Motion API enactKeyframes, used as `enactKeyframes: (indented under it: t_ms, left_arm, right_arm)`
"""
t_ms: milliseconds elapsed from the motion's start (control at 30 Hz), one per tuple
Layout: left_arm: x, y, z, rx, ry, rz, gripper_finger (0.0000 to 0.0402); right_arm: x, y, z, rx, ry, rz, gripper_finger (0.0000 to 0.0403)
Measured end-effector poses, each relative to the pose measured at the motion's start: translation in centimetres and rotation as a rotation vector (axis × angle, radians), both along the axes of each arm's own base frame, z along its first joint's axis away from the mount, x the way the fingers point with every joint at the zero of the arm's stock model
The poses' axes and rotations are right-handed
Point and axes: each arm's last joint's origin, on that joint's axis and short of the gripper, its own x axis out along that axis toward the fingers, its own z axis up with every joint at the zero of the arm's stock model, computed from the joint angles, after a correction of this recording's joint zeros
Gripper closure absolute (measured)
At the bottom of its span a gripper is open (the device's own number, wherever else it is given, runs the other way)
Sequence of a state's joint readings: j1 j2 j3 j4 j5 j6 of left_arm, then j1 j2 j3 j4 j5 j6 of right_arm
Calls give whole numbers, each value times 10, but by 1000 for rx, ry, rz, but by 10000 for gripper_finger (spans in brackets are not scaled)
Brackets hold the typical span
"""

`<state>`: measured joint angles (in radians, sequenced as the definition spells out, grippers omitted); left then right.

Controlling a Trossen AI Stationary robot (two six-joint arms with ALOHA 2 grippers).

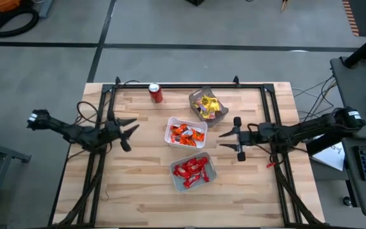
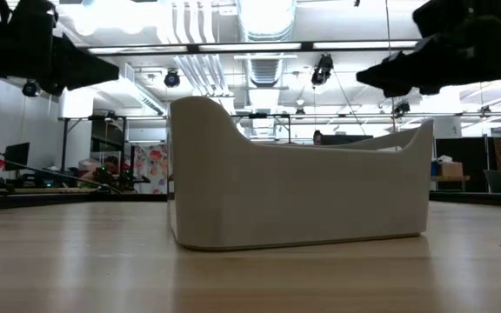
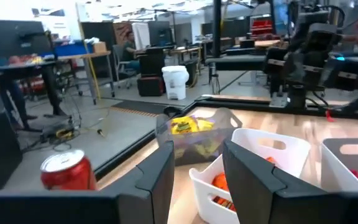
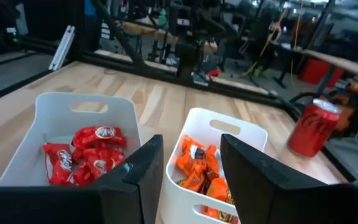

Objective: Sort candy
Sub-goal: Return to Home Position

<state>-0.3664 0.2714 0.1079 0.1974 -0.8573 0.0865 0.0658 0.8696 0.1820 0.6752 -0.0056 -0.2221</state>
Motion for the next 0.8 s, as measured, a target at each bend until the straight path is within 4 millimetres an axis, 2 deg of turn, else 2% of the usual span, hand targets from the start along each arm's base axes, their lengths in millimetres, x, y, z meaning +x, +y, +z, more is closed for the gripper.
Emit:
enactKeyframes:
  t_ms: [267,500,800]
  left_arm:
    - [-20,14,-10,-55,-5,65,281]
    - [-21,18,-19,-27,87,102,281]
    - [-19,18,-23,-42,94,103,281]
  right_arm:
    - [-11,-6,4,-36,-63,-24,253]
    - [-22,-7,0,-20,-93,-15,257]
    - [-34,-8,-11,-35,-107,-18,287]
